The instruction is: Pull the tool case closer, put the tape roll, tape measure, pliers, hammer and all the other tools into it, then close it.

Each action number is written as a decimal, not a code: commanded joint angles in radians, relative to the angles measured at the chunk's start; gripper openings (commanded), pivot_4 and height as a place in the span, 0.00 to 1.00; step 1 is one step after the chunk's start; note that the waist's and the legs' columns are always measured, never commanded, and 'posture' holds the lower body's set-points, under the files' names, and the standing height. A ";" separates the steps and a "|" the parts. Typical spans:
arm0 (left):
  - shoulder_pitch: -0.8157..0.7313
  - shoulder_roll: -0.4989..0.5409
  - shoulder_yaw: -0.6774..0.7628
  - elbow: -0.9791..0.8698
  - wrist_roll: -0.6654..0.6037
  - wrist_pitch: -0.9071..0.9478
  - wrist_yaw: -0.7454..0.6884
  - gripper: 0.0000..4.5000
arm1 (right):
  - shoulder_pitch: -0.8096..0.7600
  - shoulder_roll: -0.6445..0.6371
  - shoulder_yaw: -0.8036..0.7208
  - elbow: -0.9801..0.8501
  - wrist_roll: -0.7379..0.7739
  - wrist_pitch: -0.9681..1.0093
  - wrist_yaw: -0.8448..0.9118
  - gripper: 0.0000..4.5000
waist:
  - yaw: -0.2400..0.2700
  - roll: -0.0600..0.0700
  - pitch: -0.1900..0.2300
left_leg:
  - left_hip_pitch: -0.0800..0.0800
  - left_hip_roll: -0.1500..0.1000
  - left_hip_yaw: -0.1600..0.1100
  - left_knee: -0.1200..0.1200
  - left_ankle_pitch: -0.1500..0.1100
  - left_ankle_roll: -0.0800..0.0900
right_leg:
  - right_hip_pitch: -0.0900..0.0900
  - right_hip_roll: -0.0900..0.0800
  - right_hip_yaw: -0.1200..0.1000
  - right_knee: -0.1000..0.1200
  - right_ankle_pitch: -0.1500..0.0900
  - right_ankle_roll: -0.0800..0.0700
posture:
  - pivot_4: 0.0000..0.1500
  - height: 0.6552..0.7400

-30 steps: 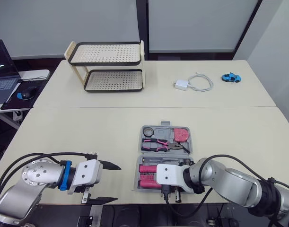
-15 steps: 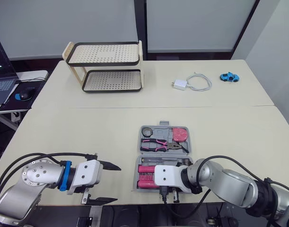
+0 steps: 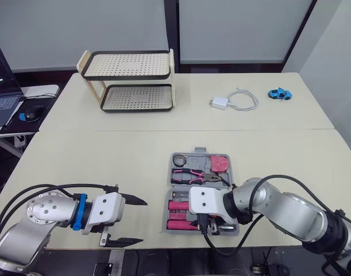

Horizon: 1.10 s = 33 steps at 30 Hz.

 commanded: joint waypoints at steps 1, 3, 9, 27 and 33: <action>-0.001 0.006 0.017 -0.029 -0.021 0.003 0.000 1.00 | 0.062 -0.014 0.010 0.002 -0.052 -0.131 -0.020 0.22 | 0.000 0.000 0.000 | 0.000 0.000 0.000 0.000 0.000 0.000 | 0.000 0.000 0.000 0.000 0.000 0.000 | 1.00 1.00; 0.001 0.005 0.018 -0.029 -0.024 0.002 0.000 1.00 | 0.101 -0.019 0.022 0.026 -0.083 -0.188 -0.025 0.08 | 0.000 0.000 0.000 | 0.000 0.000 0.000 0.000 0.000 0.000 | -0.001 0.000 0.000 0.000 0.000 0.000 | 1.00 1.00; 0.002 0.002 0.018 -0.029 -0.028 0.002 0.002 1.00 | 0.147 -0.017 0.048 0.097 -0.155 -0.261 -0.010 0.00 | 0.000 0.000 0.000 | 0.000 0.000 0.000 0.000 0.000 0.000 | -0.001 0.000 0.000 0.001 0.000 0.000 | 1.00 1.00; 0.015 0.003 0.033 -0.008 -0.030 0.003 0.006 1.00 | 0.157 0.005 0.047 0.141 -0.231 -0.285 0.065 0.00 | 0.000 0.000 0.000 | -0.001 0.000 0.000 0.000 0.000 0.000 | -0.001 0.001 0.000 0.001 0.000 0.000 | 1.00 1.00; 0.006 -0.015 0.066 0.022 -0.077 0.045 0.018 1.00 | 0.184 0.009 -0.121 0.002 -0.073 -0.269 0.123 0.00 | 0.001 0.000 0.000 | -0.001 0.000 0.000 0.000 0.000 0.000 | -0.001 0.001 0.000 0.001 0.000 0.000 | 1.00 1.00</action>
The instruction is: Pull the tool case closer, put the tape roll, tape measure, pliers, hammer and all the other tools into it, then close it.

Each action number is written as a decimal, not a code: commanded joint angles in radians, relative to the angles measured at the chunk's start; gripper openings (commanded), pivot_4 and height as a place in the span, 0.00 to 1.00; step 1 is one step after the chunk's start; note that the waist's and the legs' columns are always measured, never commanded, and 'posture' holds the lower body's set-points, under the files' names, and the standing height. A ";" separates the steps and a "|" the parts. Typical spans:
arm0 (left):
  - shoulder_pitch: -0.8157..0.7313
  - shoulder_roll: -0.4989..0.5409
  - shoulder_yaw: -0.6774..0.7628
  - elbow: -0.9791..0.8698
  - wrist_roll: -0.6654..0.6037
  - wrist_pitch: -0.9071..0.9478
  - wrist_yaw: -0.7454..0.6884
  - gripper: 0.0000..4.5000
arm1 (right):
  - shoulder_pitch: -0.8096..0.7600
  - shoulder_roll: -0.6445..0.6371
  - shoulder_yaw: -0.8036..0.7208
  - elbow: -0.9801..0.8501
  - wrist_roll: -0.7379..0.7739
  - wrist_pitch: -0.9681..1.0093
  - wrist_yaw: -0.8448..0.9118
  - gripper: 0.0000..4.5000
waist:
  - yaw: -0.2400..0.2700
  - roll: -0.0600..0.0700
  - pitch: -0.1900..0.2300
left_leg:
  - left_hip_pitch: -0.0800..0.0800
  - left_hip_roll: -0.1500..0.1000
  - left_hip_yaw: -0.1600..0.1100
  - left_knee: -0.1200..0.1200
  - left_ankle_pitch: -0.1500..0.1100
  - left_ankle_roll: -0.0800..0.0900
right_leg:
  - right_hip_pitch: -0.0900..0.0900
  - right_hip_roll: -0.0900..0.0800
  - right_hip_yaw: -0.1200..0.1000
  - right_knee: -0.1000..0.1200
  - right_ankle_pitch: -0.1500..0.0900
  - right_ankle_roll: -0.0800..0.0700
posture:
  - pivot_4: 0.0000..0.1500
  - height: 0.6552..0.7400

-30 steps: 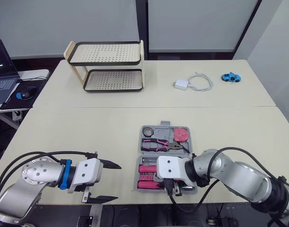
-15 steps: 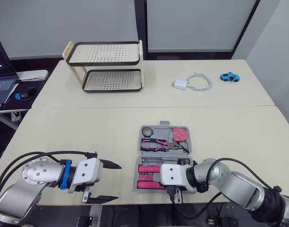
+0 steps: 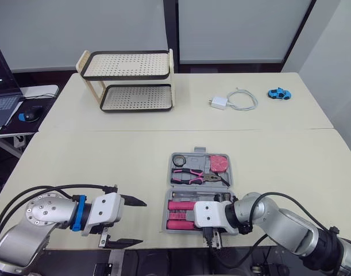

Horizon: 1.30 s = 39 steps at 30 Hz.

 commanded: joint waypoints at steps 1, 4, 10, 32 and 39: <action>-0.007 -0.011 0.047 0.013 -0.053 0.033 0.013 1.00 | 0.016 -0.008 -0.144 -0.130 0.120 0.000 0.043 0.00 | 0.000 0.000 0.000 | 0.000 0.000 0.000 0.000 0.000 0.000 | 0.000 0.000 0.000 0.000 0.000 0.000 | 1.00 1.00; -0.037 -0.030 0.054 0.050 -0.059 0.094 0.069 1.00 | 0.074 -0.063 -0.317 -0.159 0.169 -0.046 0.047 0.00 | 0.002 0.000 0.000 | 0.000 0.000 0.000 0.000 0.000 0.000 | 0.000 0.000 0.000 0.000 0.000 0.000 | 1.00 1.00; -0.140 -0.096 0.012 0.148 -0.029 0.177 0.162 1.00 | 0.326 -0.189 -0.646 -0.054 0.184 -0.303 0.090 0.00 | 0.011 -0.003 -0.001 | 0.001 -0.001 0.000 0.001 0.000 0.000 | 0.004 -0.001 -0.001 -0.001 0.000 0.000 | 1.00 1.00; -0.506 -0.412 -0.283 0.690 0.289 -0.106 0.187 0.00 | 0.230 -0.102 -0.511 0.488 -0.121 -0.539 0.004 0.00 | 0.000 -0.003 -0.001 | 0.005 -0.002 0.000 0.002 0.000 -0.001 | 0.009 0.000 -0.001 0.000 0.000 0.000 | 1.00 1.00; -0.504 -0.430 -0.304 0.648 0.286 -0.079 0.188 0.00 | 0.182 -0.061 -0.448 0.533 -0.147 -0.534 0.024 0.00 | 0.000 -0.002 -0.001 | 0.005 -0.002 0.000 0.002 0.001 -0.001 | 0.008 0.000 -0.001 0.000 0.000 0.000 | 1.00 1.00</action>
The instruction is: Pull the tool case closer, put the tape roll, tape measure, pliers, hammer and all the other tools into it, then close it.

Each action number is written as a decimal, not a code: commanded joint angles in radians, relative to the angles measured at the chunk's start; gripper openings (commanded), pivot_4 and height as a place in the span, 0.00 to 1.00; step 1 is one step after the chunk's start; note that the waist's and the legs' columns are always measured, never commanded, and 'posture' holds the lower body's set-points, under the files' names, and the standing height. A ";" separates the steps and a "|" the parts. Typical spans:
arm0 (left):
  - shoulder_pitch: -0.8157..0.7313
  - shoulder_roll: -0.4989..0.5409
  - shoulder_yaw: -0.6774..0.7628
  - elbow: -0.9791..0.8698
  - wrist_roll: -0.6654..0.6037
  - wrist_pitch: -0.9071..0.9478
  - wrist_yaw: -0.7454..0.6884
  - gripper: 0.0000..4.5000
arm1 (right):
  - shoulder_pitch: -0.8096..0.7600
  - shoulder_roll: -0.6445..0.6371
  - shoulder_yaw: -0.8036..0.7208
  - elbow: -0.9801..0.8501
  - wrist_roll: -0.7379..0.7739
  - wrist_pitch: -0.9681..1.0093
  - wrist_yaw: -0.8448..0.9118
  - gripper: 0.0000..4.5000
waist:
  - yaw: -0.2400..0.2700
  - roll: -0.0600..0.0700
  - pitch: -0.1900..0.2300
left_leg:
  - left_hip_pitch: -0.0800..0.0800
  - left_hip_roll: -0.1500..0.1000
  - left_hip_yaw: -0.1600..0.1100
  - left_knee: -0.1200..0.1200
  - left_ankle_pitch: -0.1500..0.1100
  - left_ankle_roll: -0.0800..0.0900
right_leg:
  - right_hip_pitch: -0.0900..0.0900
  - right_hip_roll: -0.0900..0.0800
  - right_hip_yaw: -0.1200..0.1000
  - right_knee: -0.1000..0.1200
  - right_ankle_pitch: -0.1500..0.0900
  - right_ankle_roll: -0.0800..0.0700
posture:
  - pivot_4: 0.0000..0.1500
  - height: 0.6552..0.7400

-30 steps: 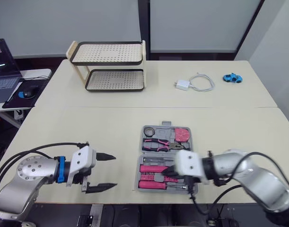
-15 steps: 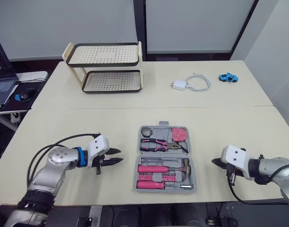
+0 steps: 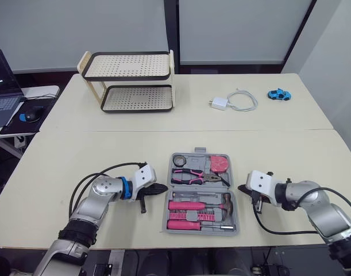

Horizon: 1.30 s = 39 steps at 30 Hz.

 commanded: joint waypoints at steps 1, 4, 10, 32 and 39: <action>-0.004 -0.011 -0.005 -0.041 0.002 0.007 0.002 0.00 | -0.019 0.013 0.017 0.001 -0.006 -0.008 0.014 0.00 | 0.000 0.000 0.000 | 0.000 0.000 0.000 0.000 0.000 0.000 | 0.000 0.000 0.000 0.000 0.000 0.000 | 1.00 1.00; -0.005 -0.014 -0.007 -0.045 0.007 -0.001 0.003 0.00 | -0.029 0.031 0.026 0.006 -0.012 -0.011 0.011 0.00 | 0.000 0.000 0.000 | 0.000 0.000 0.000 0.000 0.000 0.000 | 0.000 0.000 0.000 0.000 0.000 0.000 | 1.00 1.00; -0.017 -0.025 -0.011 -0.031 0.026 -0.024 0.014 0.00 | -0.050 0.055 0.042 0.019 -0.018 -0.024 0.013 0.00 | 0.000 0.000 0.000 | 0.000 0.000 0.000 0.000 0.000 0.000 | 0.000 0.000 0.000 0.000 0.000 0.000 | 1.00 1.00; 0.122 0.019 -0.015 -0.261 0.002 0.065 -0.012 0.00 | 0.047 0.048 0.042 -0.161 -0.010 0.069 0.044 0.00 | 0.001 0.000 0.000 | 0.000 0.001 -0.001 0.000 0.000 0.000 | 0.000 0.000 0.000 0.000 0.000 0.000 | 1.00 1.00; 0.133 0.013 -0.021 -0.286 0.000 0.087 -0.009 0.00 | 0.055 0.047 0.041 -0.170 -0.014 0.082 0.036 0.00 | 0.001 0.000 0.000 | 0.000 0.000 -0.001 0.000 0.000 0.000 | 0.000 0.000 0.000 0.000 0.000 0.000 | 1.00 1.00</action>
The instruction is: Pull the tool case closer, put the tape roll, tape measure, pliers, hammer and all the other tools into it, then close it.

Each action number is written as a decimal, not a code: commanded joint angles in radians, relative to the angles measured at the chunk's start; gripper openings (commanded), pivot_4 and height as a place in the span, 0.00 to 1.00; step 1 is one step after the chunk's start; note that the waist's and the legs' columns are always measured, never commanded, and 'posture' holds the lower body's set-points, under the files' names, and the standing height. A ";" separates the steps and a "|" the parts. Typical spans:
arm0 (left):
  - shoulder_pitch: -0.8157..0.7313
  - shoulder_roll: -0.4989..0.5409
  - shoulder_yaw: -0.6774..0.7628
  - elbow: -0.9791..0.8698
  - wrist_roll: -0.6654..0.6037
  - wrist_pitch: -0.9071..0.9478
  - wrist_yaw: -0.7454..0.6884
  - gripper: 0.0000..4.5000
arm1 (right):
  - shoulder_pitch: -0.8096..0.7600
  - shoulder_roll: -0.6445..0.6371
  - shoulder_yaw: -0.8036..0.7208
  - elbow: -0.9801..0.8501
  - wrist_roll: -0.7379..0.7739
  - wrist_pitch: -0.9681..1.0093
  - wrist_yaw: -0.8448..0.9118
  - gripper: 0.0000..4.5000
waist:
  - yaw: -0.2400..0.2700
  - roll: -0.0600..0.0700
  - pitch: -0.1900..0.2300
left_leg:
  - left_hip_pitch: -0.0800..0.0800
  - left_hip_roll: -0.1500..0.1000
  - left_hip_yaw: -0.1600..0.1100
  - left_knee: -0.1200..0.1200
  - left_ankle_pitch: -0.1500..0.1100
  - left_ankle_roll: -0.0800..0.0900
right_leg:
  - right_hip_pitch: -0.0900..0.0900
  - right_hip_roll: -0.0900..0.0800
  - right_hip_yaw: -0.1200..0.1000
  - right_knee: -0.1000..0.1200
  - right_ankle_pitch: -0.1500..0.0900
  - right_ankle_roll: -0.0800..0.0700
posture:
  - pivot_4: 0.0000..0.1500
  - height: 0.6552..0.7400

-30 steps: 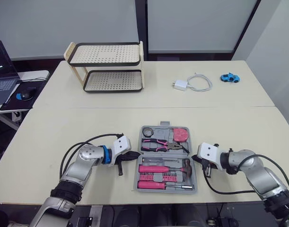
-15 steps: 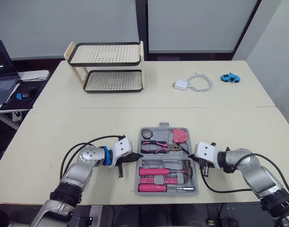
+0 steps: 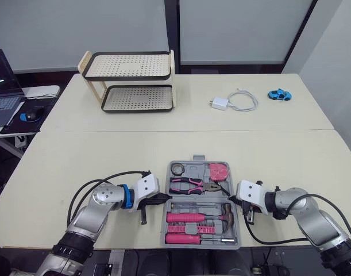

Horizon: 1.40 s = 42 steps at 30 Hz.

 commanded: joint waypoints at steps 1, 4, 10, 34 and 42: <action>0.005 -0.014 -0.020 -0.060 -0.025 -0.004 -0.010 0.00 | 0.003 0.008 -0.001 -0.057 0.019 -0.008 0.002 0.00 | 0.000 0.000 0.000 | 0.000 0.000 0.000 0.000 0.000 0.000 | 0.000 0.000 0.000 0.000 0.000 0.000 | 1.00 1.00; 0.004 -0.015 -0.021 -0.057 -0.022 -0.004 -0.010 0.00 | 0.001 0.010 -0.002 -0.055 0.018 -0.006 0.000 0.00 | 0.000 0.000 0.000 | 0.000 0.000 0.000 0.000 0.000 0.000 | 0.000 0.000 0.000 0.000 0.000 0.000 | 1.00 1.00; 0.000 -0.012 -0.022 -0.043 -0.018 -0.011 -0.014 0.00 | 0.001 0.013 -0.001 -0.053 0.018 -0.004 -0.003 0.00 | 0.000 0.000 0.000 | 0.000 0.000 0.000 0.000 0.000 0.000 | 0.000 0.000 0.000 0.000 0.000 0.000 | 1.00 1.00; 0.080 0.151 0.111 -0.219 -0.230 -0.013 -0.190 0.00 | 0.245 -0.099 -0.291 -0.353 0.113 0.116 -0.048 0.00 | 0.002 0.000 0.000 | 0.000 0.002 0.000 -0.001 0.000 0.000 | 0.001 -0.001 0.000 -0.001 0.000 0.000 | 1.00 1.00; 0.070 0.091 -0.005 -0.214 -0.135 -0.086 -0.164 0.00 | 0.298 -0.068 -0.324 -0.433 0.174 0.197 -0.091 0.00 | 0.002 0.000 0.000 | 0.002 0.001 0.000 0.000 0.000 0.000 | 0.004 0.000 0.000 -0.001 0.000 0.000 | 1.00 1.00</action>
